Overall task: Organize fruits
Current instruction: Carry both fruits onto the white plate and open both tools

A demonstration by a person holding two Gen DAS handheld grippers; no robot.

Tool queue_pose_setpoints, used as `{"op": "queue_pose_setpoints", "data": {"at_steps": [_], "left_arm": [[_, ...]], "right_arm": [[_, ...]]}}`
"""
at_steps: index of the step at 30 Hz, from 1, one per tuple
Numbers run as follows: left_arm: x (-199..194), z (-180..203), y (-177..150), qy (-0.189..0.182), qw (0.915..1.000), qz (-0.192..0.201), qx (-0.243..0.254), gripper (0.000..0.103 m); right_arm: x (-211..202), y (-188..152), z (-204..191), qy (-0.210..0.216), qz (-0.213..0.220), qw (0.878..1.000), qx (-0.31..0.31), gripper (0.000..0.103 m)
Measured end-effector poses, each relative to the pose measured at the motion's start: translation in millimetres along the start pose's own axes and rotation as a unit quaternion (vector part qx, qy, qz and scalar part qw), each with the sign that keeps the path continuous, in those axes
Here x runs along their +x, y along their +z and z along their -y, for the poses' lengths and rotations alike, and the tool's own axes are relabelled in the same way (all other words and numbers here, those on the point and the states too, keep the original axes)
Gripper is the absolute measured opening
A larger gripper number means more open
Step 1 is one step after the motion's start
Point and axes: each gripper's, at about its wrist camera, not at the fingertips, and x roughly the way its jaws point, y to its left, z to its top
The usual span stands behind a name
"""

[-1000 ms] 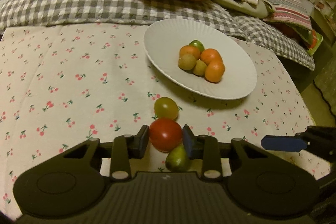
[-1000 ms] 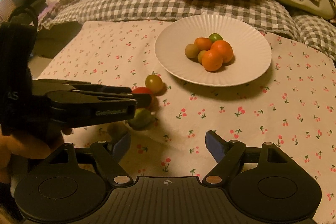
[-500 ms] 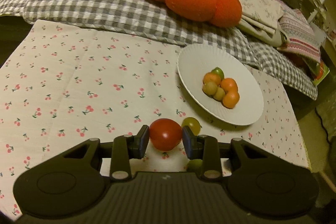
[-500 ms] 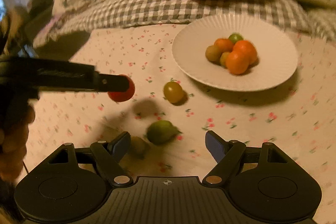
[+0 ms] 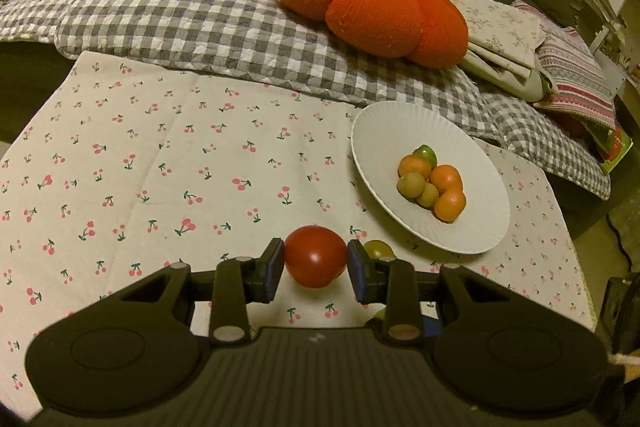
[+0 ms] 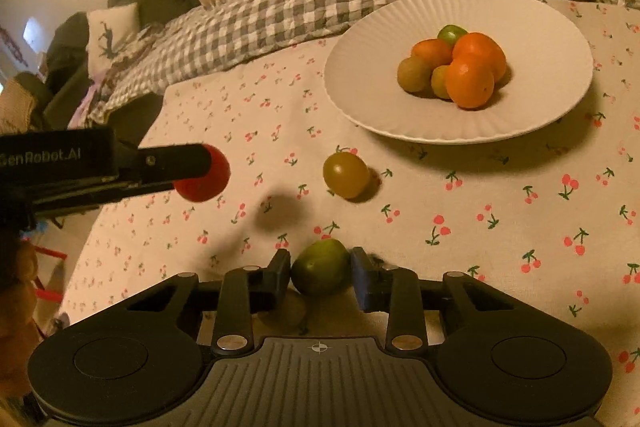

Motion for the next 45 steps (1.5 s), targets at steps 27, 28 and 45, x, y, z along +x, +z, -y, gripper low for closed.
{"op": "queue_pose_setpoints", "data": {"at_steps": [27, 28, 45], "left_arm": [[-1.2, 8.5, 6.8, -0.013, 0.9997, 0.018, 0.012, 0.032], [-0.7, 9.5, 7.2, -0.014, 0.9996, 0.019, 0.014, 0.032], [30.1, 51.3, 18.8, -0.058, 0.9960, 0.041, 0.055, 0.032]], "right_arm": [[-39.6, 26.2, 9.0, -0.003, 0.056, 0.998, 0.015, 0.032], [-42.4, 28.4, 10.9, -0.005, 0.061, 0.998, 0.018, 0.032], [-71.4, 55.7, 52.7, -0.047, 0.115, 0.990, 0.064, 0.032]]}}
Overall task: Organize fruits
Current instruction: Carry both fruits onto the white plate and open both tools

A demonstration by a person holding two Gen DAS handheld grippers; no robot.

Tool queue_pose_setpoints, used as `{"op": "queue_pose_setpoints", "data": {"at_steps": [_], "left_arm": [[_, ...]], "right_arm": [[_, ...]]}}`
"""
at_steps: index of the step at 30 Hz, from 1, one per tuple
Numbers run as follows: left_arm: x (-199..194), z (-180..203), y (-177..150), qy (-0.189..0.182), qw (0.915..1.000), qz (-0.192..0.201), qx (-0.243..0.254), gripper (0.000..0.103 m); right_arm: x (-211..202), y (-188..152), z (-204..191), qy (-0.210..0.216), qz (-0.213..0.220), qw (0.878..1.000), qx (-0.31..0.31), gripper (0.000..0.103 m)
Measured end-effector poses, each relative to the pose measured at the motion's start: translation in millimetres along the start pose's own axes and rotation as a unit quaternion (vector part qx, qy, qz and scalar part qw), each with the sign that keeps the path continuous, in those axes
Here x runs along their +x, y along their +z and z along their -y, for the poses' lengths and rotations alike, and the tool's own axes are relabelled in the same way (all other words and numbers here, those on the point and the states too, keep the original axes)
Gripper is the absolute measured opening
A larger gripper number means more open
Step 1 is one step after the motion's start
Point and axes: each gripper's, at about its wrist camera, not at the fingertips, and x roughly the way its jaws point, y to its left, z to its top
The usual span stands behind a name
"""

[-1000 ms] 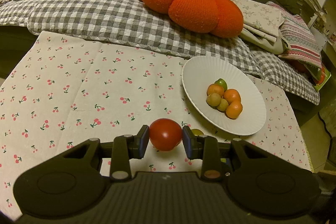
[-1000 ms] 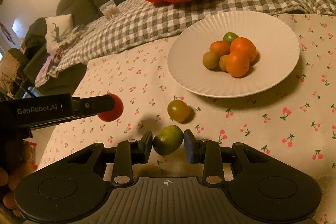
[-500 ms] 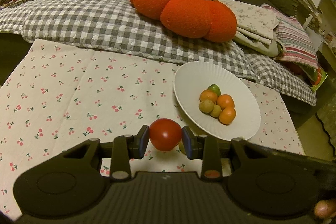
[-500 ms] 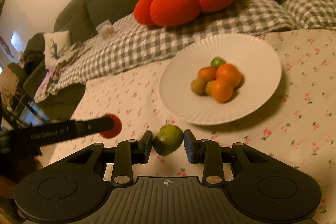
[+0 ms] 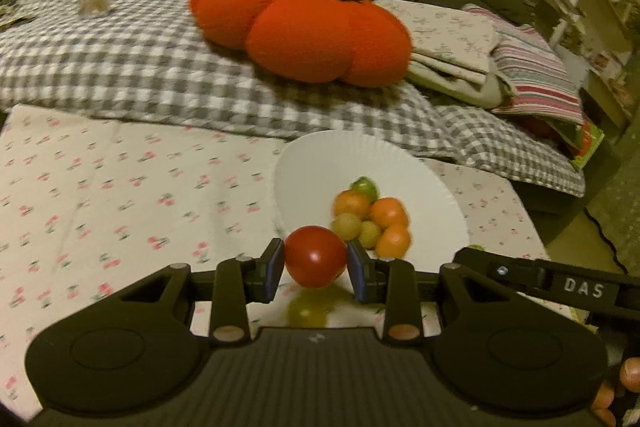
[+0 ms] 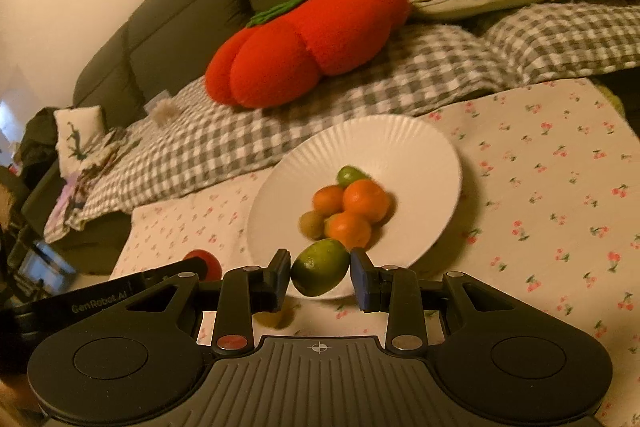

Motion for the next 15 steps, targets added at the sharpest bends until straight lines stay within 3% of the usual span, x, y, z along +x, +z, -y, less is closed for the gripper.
{"op": "queue_pose_setpoints", "data": {"at_steps": [7, 15], "left_arm": [[25.1, 19.5, -4.8, -0.020, 0.9988, 0.001, 0.045, 0.033], [43.0, 16.5, -7.7, -0.026, 0.9980, -0.006, 0.057, 0.033]], "right_arm": [[8.4, 10.2, 20.6, -0.033, 0.012, 0.999, 0.012, 0.032], [20.8, 12.3, 28.2, -0.053, 0.017, 0.998, -0.004, 0.032]]}}
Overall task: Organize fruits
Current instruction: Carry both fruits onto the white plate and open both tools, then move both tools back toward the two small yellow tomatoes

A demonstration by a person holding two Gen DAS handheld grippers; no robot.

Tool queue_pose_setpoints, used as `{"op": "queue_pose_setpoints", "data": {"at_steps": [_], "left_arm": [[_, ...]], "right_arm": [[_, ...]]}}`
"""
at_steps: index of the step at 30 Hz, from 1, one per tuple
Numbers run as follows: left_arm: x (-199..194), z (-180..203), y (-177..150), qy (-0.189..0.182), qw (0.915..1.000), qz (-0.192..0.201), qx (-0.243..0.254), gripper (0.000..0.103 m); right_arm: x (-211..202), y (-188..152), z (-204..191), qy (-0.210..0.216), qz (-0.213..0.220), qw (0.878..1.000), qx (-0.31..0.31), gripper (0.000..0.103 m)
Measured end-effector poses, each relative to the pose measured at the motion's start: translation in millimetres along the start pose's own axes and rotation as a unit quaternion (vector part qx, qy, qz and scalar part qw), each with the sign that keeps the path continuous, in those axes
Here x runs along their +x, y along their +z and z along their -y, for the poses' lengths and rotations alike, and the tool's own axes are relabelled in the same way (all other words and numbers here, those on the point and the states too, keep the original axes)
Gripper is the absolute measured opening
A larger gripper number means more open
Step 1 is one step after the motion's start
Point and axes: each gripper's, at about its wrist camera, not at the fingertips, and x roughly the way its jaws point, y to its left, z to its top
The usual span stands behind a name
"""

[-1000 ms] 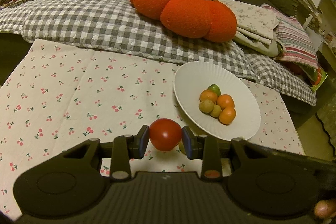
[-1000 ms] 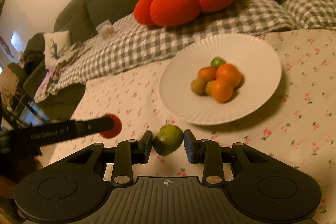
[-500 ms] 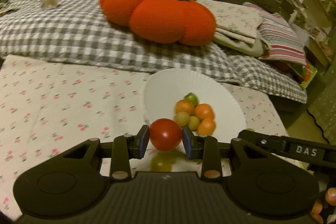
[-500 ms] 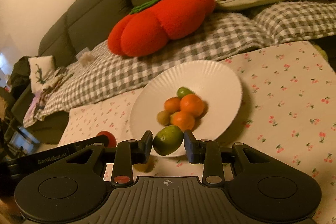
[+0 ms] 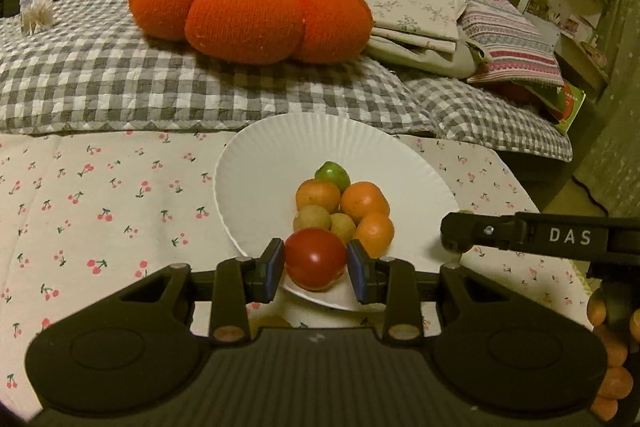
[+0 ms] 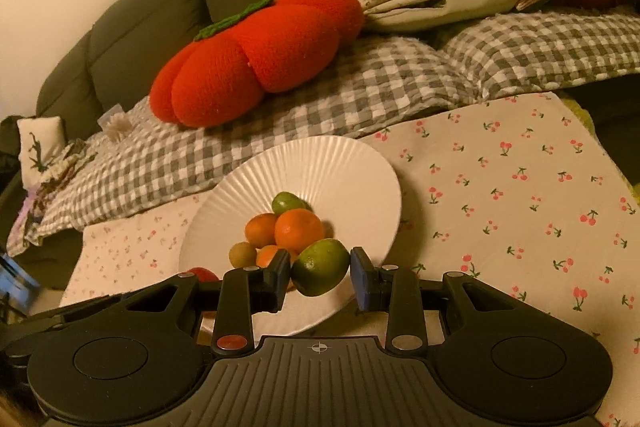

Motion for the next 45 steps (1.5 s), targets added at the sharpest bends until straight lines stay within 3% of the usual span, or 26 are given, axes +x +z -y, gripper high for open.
{"op": "queue_pose_setpoints", "data": {"at_steps": [7, 9, 11, 14, 26, 35, 45], "left_arm": [[-2.3, 3.9, -0.4, -0.004, 0.9998, 0.010, 0.016, 0.036], [-3.9, 5.6, -0.3, -0.002, 0.9997, 0.014, 0.021, 0.049], [-6.3, 6.9, -0.3, 0.001, 0.9995, 0.019, 0.025, 0.052], [-9.5, 5.7, 0.9, 0.000, 0.9996, 0.019, 0.020, 0.052], [-23.4, -3.1, 2.0, 0.004, 0.9999, 0.012, -0.011, 0.052], [-39.9, -7.6, -12.1, 0.018, 0.9994, -0.020, -0.019, 0.052], [-65.2, -14.4, -28.4, 0.033, 0.9986, -0.039, -0.012, 0.052]], "right_arm": [[9.4, -5.1, -3.2, -0.003, -0.009, 1.000, -0.016, 0.033], [10.1, -5.6, -3.1, -0.002, -0.007, 1.000, -0.017, 0.033], [9.9, -5.4, -2.9, -0.002, -0.006, 1.000, -0.017, 0.033], [8.4, -4.2, -1.0, -0.014, -0.004, 1.000, -0.013, 0.042], [-6.7, 4.1, 2.3, -0.006, 0.007, 1.000, 0.010, 0.042], [-14.1, 3.3, -2.0, -0.013, -0.006, 1.000, 0.014, 0.042], [-38.1, -4.7, -21.4, 0.026, -0.006, 1.000, -0.005, 0.042]]}}
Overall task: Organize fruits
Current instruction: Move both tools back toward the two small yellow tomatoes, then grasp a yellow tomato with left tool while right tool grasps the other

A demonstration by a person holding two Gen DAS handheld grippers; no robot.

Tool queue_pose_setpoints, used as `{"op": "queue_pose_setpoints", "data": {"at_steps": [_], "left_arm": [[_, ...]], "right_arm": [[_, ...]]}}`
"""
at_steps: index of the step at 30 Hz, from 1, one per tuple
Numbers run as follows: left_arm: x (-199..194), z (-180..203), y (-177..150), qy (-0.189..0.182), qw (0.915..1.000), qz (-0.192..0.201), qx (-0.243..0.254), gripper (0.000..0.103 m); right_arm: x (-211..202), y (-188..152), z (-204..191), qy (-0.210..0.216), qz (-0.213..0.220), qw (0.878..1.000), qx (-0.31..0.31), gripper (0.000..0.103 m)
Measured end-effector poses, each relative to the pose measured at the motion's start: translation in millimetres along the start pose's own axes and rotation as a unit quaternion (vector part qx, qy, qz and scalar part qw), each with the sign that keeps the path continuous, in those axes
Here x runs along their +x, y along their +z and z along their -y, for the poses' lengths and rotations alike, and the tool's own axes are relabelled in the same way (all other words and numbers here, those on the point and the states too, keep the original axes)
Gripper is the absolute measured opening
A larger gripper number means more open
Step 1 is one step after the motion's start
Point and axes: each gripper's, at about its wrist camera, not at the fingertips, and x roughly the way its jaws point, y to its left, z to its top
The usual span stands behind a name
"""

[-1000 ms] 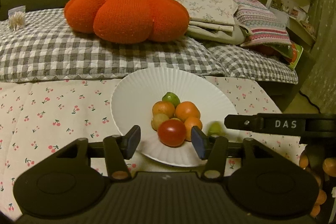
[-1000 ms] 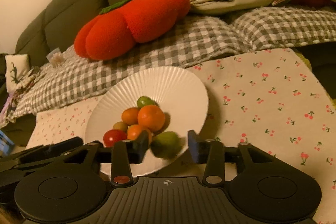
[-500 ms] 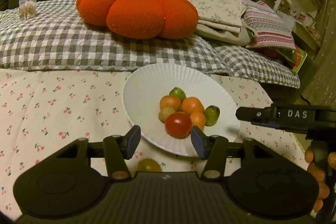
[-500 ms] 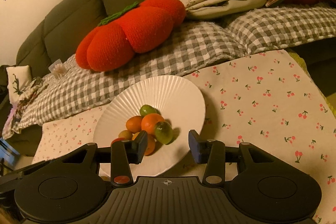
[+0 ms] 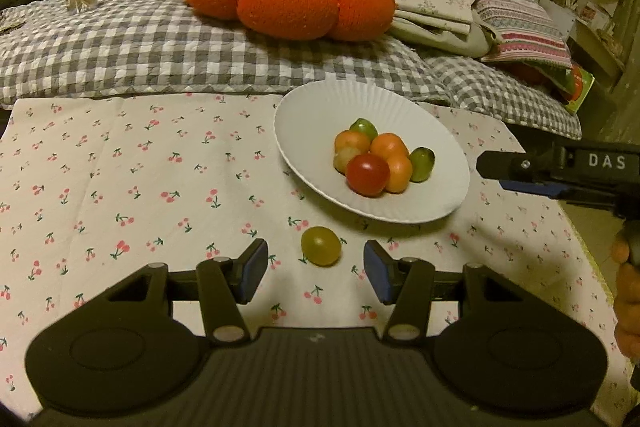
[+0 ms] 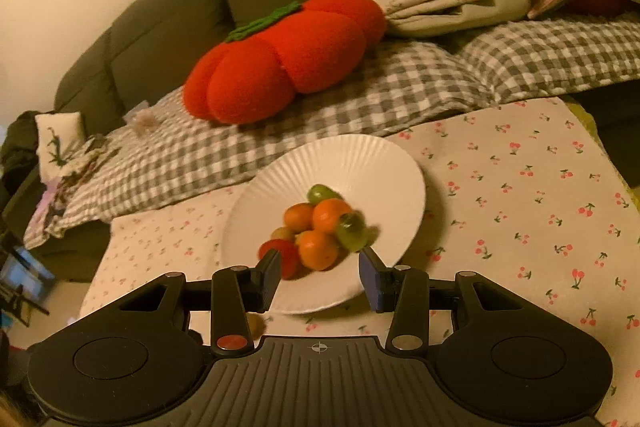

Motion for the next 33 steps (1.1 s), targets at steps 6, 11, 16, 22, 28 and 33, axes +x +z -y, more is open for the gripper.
{"op": "queue_pose_setpoints", "data": {"at_steps": [6, 11, 16, 22, 28, 33], "left_arm": [[-9.9, 4.6, -19.2, -0.001, 0.9998, -0.019, 0.007, 0.052], [-9.6, 7.3, -42.7, -0.001, 0.9989, -0.046, 0.011, 0.052], [0.0, 19.1, -56.9, 0.009, 0.9977, -0.058, 0.033, 0.049], [5.5, 17.2, -59.0, 0.016, 0.9974, -0.062, 0.033, 0.032], [8.6, 13.2, -56.9, 0.019, 0.9975, -0.064, 0.024, 0.025], [-5.1, -3.5, -41.4, 0.021, 0.9982, -0.053, -0.020, 0.025]], "right_arm": [[-12.4, -8.6, -2.2, 0.009, -0.006, 1.000, -0.004, 0.055], [-11.6, -21.4, -4.0, 0.004, -0.031, 0.999, -0.008, 0.071], [-6.7, -32.0, -15.9, 0.010, -0.048, 0.998, -0.036, 0.071], [-1.9, -36.2, -18.0, 0.002, -0.054, 0.998, -0.044, 0.071], [1.1, -36.5, -18.6, 0.000, -0.057, 0.997, -0.045, 0.071], [6.7, -40.6, -21.9, 0.002, -0.061, 0.997, -0.057, 0.071]]}}
